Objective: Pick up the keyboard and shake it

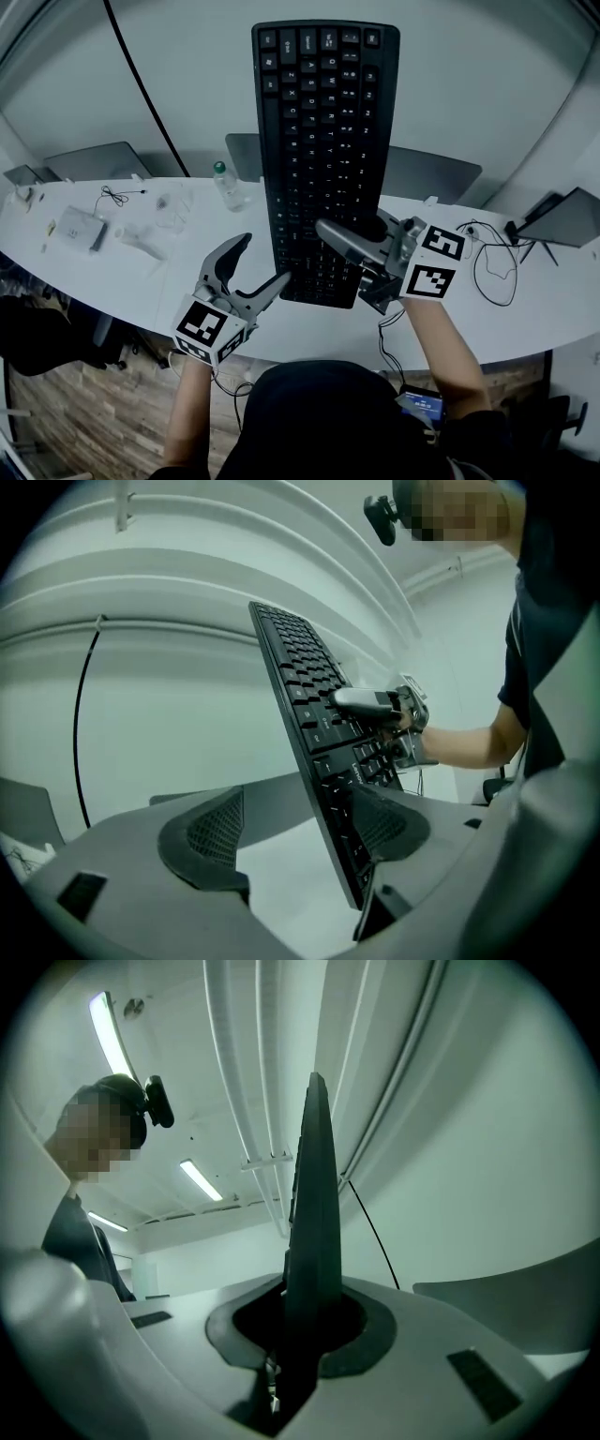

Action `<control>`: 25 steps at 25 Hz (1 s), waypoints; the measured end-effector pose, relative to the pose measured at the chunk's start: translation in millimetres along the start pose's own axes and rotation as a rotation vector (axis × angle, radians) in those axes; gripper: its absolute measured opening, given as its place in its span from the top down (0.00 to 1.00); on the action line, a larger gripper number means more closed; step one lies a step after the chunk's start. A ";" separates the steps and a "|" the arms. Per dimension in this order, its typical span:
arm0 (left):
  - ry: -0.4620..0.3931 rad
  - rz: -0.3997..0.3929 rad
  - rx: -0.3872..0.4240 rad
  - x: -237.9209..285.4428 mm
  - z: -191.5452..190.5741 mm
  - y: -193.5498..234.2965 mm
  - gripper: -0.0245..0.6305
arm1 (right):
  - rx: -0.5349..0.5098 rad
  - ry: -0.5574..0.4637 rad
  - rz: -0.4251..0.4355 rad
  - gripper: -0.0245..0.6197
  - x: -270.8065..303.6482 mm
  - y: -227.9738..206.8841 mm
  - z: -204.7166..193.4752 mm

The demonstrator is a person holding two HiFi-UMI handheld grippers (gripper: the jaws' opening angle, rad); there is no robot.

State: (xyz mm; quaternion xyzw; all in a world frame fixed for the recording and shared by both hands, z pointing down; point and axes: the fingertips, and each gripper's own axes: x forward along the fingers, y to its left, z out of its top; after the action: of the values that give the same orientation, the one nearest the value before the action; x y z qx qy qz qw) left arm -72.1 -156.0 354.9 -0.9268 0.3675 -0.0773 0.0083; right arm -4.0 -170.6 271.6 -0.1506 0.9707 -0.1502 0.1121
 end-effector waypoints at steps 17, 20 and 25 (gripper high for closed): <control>0.020 -0.390 -0.162 -4.9 -20.3 -56.1 0.41 | 0.183 -0.099 0.260 0.84 14.6 24.3 -18.0; 0.037 -0.441 -0.187 -2.8 -21.5 -66.0 0.41 | 0.185 -0.108 0.282 0.84 15.4 25.5 -17.8; 0.057 -0.497 -0.221 -0.3 -24.6 -75.5 0.41 | 0.187 -0.105 0.289 0.84 15.1 25.7 -17.9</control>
State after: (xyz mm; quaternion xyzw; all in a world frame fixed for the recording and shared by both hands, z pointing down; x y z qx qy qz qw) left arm -24.6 -99.7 384.6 -0.9813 0.1350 -0.0624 -0.1225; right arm -29.4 -147.5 277.3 -0.0062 0.9569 -0.2139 0.1963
